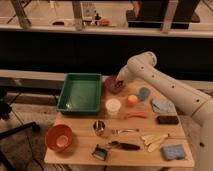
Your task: Place grapes in red bowl
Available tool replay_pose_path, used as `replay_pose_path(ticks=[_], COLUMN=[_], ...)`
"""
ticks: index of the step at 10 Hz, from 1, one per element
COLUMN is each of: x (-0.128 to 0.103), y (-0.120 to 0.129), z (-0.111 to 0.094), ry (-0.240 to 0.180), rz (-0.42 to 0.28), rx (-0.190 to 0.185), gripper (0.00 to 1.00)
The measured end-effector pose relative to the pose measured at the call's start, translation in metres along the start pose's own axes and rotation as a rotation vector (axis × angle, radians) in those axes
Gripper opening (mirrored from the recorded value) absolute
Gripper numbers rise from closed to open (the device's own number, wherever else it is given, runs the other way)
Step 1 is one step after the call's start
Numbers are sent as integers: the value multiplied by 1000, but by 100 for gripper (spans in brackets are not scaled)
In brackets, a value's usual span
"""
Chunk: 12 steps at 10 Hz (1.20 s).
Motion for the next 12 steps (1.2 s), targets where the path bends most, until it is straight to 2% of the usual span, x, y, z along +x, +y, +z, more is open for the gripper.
replay_pose_path(ticks=[2, 4, 6, 10, 12], x=[-4, -17, -29, -80, -102], y=[-28, -46, -46, -31, -33], z=[-29, -55, -66, -95, -105], ry=[7, 11, 5, -32, -49], rz=[-26, -61, -76, -89, -102], rx=[46, 75, 76, 72, 85], gripper=[0, 0, 0, 0, 0])
